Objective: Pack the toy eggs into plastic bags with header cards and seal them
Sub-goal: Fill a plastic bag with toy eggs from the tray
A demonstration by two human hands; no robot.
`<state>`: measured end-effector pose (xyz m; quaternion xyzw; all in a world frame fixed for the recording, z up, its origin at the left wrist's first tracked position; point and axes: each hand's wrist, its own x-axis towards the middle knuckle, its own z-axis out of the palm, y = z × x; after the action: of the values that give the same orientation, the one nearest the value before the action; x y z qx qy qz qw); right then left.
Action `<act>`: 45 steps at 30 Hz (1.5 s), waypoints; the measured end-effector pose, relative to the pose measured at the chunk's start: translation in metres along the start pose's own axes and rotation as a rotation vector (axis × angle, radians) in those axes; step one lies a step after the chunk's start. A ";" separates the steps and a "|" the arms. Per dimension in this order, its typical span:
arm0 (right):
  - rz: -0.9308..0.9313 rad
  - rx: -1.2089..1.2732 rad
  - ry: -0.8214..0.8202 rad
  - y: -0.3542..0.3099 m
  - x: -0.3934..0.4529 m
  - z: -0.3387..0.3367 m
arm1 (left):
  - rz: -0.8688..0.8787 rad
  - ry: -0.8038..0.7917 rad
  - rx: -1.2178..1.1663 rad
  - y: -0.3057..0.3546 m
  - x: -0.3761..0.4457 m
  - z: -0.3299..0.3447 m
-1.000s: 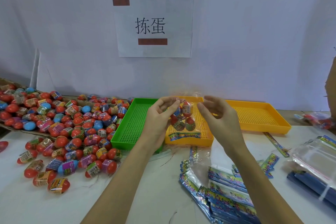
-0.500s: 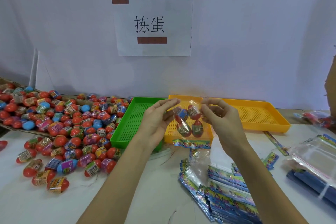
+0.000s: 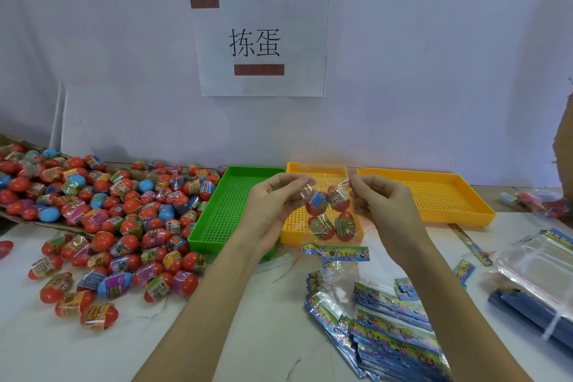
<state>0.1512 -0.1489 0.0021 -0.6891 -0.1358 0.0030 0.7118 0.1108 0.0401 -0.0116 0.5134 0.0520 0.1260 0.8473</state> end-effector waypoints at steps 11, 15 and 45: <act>-0.355 -0.384 0.316 0.008 -0.007 0.017 | 0.076 0.079 0.076 -0.011 -0.004 0.011; -0.783 -0.712 0.305 0.009 -0.011 0.026 | 0.126 0.084 0.115 -0.016 -0.004 0.014; -0.946 -0.782 0.180 0.019 0.003 0.007 | 0.573 -0.007 0.746 -0.018 -0.014 0.020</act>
<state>0.1557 -0.1401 -0.0157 -0.7618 -0.3569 -0.4208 0.3395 0.1050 0.0115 -0.0190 0.7770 -0.0528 0.3255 0.5362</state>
